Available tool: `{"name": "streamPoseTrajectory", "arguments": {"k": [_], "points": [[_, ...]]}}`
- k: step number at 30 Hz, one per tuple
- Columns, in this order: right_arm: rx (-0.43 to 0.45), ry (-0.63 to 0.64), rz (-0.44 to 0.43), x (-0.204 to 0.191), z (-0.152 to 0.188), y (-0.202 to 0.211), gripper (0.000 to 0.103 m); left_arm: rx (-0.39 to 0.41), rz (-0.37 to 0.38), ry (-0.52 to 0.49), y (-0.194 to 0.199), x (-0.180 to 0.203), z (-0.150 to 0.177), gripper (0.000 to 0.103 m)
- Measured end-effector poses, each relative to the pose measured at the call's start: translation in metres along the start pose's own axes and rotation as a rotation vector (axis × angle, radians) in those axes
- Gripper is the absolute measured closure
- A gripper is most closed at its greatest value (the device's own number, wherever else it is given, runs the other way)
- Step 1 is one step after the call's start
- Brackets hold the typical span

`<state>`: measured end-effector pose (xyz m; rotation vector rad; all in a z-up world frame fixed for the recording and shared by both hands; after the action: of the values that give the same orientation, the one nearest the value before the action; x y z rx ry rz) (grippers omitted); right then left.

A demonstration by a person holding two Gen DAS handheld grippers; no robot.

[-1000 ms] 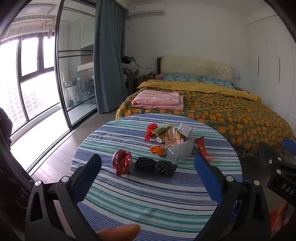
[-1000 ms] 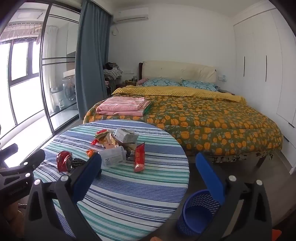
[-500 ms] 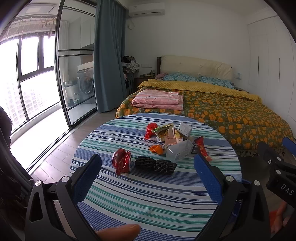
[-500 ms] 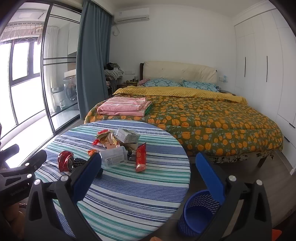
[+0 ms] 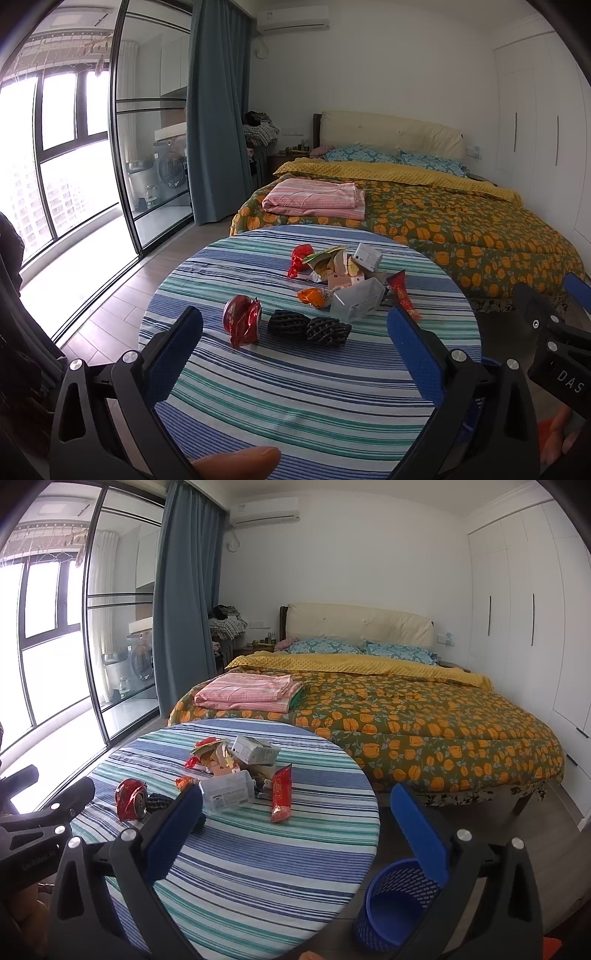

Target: Collect trash

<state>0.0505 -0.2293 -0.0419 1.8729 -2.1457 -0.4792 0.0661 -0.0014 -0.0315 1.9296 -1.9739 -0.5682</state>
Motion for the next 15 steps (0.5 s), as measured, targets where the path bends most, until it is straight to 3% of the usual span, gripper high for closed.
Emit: {"name": "streamPoseTrajectory", "arguments": {"k": [15], "points": [[-0.001,0.006,0.002,-0.0013,0.0037,0.0018,0.005,-0.004,-0.002,0.008,0.0000,-0.0009,0.0034,0.004]]}}
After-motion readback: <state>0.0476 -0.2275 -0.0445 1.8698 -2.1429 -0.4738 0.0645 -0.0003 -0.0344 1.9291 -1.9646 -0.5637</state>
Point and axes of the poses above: each gripper's, at about its wrist camera, not at the fingertips, and y roughly against the way its jaws point, x to its right, z to its underside, the point moved 8 cm from there along -y, roughly the way its jaws point, and after that the axes turned 1 degree about -y, right-handed, at the moved point
